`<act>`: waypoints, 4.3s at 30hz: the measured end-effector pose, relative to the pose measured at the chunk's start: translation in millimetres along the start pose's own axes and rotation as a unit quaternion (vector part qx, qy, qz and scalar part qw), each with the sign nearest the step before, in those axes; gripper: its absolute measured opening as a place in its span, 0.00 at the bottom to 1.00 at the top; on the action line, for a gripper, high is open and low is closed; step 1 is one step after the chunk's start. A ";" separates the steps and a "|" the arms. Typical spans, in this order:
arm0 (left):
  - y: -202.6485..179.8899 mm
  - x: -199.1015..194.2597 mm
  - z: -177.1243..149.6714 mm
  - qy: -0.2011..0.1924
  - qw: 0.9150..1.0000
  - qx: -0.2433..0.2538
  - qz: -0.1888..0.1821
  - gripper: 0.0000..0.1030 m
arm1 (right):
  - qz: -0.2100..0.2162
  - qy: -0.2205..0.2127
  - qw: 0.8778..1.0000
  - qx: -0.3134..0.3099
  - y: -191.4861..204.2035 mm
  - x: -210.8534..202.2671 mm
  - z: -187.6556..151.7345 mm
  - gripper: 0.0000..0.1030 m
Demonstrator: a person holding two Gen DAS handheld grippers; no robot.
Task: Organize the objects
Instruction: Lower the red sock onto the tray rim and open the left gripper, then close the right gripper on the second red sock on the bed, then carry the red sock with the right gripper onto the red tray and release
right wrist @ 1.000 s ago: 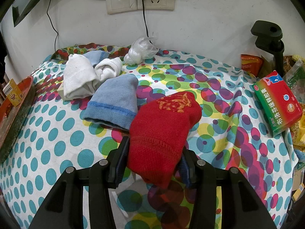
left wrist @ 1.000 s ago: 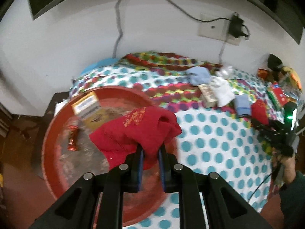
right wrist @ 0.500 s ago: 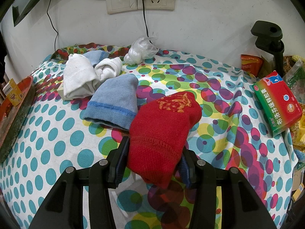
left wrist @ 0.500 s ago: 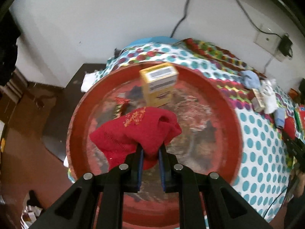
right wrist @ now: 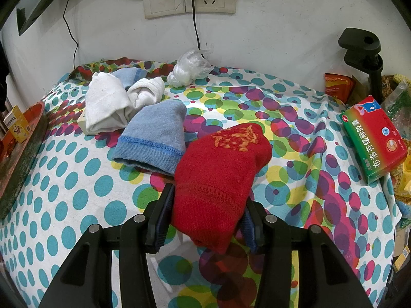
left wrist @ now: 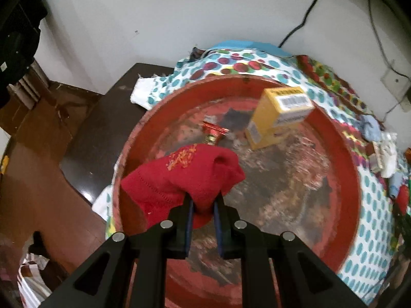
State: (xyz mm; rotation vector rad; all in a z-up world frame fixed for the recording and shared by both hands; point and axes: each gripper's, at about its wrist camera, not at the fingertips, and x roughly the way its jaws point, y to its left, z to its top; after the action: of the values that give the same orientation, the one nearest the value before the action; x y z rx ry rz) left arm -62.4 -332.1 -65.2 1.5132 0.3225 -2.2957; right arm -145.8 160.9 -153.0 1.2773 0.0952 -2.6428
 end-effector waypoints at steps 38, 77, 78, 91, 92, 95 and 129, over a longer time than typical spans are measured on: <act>0.9 -11.9 4.0 -0.016 0.999 -0.024 -0.027 0.45 | -0.009 0.000 1.000 0.005 4.0 1.4 0.4 0.43; -39.1 -59.5 -105.9 -0.197 0.977 0.070 -0.031 0.47 | -0.024 -0.001 1.000 0.013 4.4 3.1 -1.1 0.44; -34.6 -60.4 -105.8 -0.203 0.977 0.063 -0.033 0.47 | -0.020 0.000 1.000 0.021 2.9 3.5 -1.6 0.44; -24.2 -56.3 -106.1 -0.190 0.979 0.046 -0.058 0.47 | -0.029 0.009 0.999 0.024 -10.4 -16.2 -4.1 0.53; -25.0 -55.5 -106.2 -0.189 0.979 0.047 -0.059 0.47 | -0.029 0.011 0.999 0.029 -12.3 -15.9 -3.6 0.50; -28.2 -54.9 -107.1 -0.187 0.979 0.053 -0.059 0.47 | -0.026 0.016 0.999 0.042 -15.2 -13.4 -2.4 0.49; -17.9 -59.9 -105.7 -0.179 0.979 0.020 -0.092 0.47 | 0.025 -0.005 0.999 0.035 -27.3 -80.4 16.7 0.27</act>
State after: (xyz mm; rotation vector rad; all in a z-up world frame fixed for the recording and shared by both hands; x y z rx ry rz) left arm 39.1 -264.4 -52.4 1.0920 0.3281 -2.6747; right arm -115.8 197.6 -80.7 1.2697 -0.0301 -2.6322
